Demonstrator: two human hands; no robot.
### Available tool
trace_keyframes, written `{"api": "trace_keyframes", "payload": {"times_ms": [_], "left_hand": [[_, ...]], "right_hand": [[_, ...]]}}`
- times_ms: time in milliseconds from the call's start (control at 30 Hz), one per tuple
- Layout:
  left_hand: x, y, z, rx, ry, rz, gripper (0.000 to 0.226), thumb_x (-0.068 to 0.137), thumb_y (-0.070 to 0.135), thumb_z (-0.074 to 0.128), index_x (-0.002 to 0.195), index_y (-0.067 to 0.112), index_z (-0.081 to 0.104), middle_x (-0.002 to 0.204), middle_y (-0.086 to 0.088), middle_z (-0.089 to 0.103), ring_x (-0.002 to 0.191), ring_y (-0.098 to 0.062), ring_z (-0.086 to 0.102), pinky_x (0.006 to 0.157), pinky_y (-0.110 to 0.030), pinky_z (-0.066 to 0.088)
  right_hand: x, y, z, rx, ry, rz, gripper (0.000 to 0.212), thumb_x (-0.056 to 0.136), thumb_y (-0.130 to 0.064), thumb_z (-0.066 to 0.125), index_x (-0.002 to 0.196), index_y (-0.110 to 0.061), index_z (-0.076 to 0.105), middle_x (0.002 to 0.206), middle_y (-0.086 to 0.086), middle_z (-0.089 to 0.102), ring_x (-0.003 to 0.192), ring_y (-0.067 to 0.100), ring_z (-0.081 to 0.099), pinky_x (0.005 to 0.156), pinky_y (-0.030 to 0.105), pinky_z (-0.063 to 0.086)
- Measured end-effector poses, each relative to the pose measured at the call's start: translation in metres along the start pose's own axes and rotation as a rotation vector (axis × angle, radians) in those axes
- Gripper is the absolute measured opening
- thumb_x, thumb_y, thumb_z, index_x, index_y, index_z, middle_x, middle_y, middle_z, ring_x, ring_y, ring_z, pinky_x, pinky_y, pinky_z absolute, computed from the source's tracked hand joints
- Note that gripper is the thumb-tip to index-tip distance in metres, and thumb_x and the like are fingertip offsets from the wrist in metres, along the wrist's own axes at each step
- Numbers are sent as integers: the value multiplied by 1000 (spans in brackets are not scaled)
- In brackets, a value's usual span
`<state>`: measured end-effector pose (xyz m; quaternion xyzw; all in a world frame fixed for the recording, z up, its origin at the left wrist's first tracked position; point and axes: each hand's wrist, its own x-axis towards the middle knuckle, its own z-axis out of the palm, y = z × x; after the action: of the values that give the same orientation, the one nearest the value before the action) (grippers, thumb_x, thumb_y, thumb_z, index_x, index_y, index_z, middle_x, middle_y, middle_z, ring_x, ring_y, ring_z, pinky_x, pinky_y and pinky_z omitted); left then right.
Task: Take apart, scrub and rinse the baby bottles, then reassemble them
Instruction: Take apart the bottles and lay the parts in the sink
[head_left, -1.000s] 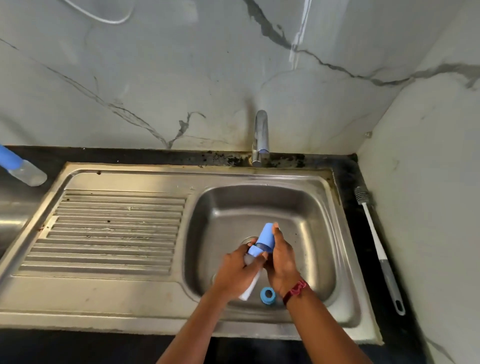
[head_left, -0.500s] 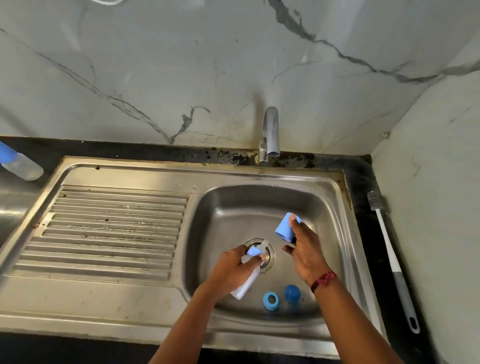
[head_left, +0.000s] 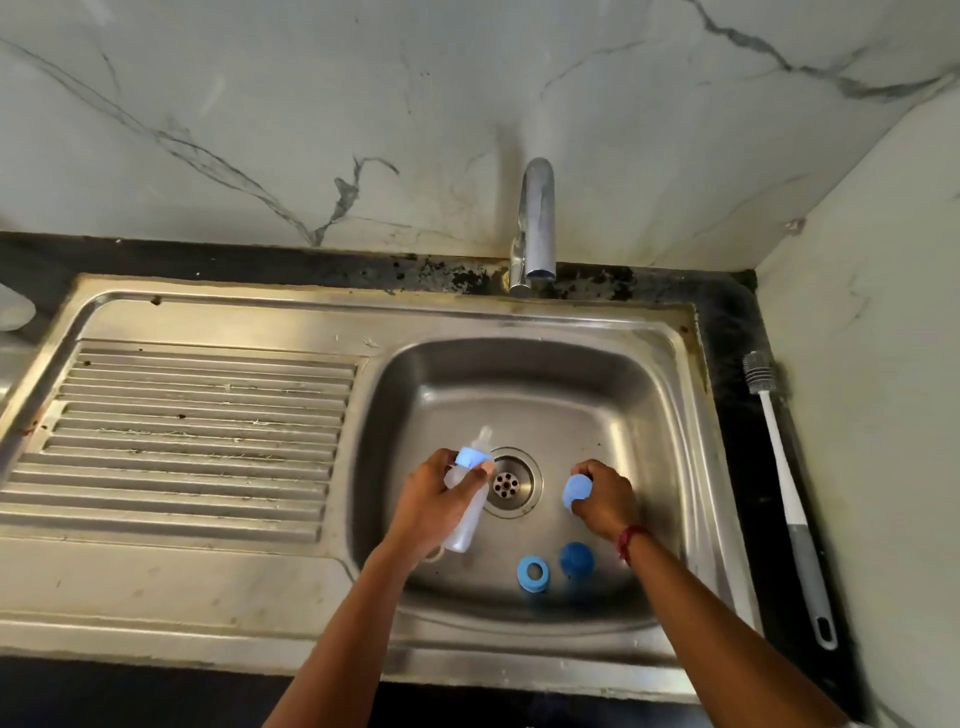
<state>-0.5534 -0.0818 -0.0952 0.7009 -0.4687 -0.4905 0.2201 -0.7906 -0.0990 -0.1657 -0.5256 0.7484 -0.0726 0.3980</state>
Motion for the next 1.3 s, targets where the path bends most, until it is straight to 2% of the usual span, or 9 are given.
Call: {"api": "trace_keyframes", "payload": {"times_ms": [100, 433, 633, 800, 900, 1033, 1100, 1167, 1300], "left_hand": [[0, 1, -1, -56, 36, -21, 33, 90, 49, 66, 100, 18, 62, 91, 0, 65, 84, -25, 66, 74, -42, 57], [-8, -1, -4, -248, -6, -111, 39, 78, 54, 64, 83, 16, 66, 92, -19, 67, 72, -25, 64, 62, -36, 52], [-12, -4, -3, -277, -5, -196, 54, 59, 65, 52, 84, 20, 68, 94, -18, 70, 89, -44, 68, 82, -58, 55], [-17, -3, 4, -227, -32, -179, 62, 62, 64, 56, 87, 8, 66, 95, -20, 69, 85, -43, 68, 77, -53, 57], [-20, 1, 8, -133, -52, -138, 63, 67, 65, 54, 86, 6, 62, 88, -16, 66, 72, -26, 61, 65, -37, 50], [-23, 7, 10, -19, -51, -54, 42, 77, 59, 55, 79, 17, 56, 75, 1, 58, 67, -15, 53, 60, -26, 41], [-24, 10, 11, 60, -50, 2, 30, 87, 50, 60, 83, 21, 56, 78, 2, 58, 67, -14, 52, 56, -23, 38], [-27, 14, 11, 137, -43, 54, 22, 92, 43, 61, 91, 21, 57, 85, 1, 59, 69, -12, 53, 55, -20, 38], [-35, 24, 13, 246, -33, 111, 26, 86, 48, 65, 96, 25, 56, 87, 6, 61, 68, -8, 56, 53, -14, 37]], "right_hand": [[-1, 3, 8, -119, -25, -27, 19, 93, -3, 56, 111, -7, 62, 106, 8, 66, 93, 20, 59, 75, 22, 41], [-1, 8, 14, -269, -52, -64, 27, 91, 2, 57, 116, -8, 60, 109, 8, 67, 98, 20, 63, 86, 29, 54], [-2, 13, 14, -254, -41, -58, 26, 94, -10, 57, 121, -8, 57, 116, 8, 65, 102, 17, 61, 88, 24, 48], [-8, 12, 11, -245, -66, -37, 50, 89, -5, 61, 137, -10, 48, 128, 9, 60, 116, 23, 58, 98, 33, 50], [-17, -4, 4, -232, -8, -68, 57, 87, -6, 62, 140, -16, 45, 132, 5, 56, 117, 22, 57, 93, 30, 48], [-36, -44, -7, 208, 207, -114, 21, 90, -12, 63, 110, -17, 67, 108, -3, 69, 102, 19, 65, 80, 25, 50], [-51, -67, -14, 658, 94, -21, 9, 94, -18, 62, 95, -13, 70, 89, 5, 73, 86, 19, 69, 71, 32, 56], [-67, -82, -19, 870, -47, 9, 18, 96, -25, 62, 96, -9, 69, 87, 9, 74, 78, 19, 70, 66, 34, 57], [-85, -89, -14, 820, -147, -12, 37, 91, -42, 66, 93, -6, 71, 81, 14, 72, 70, 17, 66, 59, 31, 51]]}}
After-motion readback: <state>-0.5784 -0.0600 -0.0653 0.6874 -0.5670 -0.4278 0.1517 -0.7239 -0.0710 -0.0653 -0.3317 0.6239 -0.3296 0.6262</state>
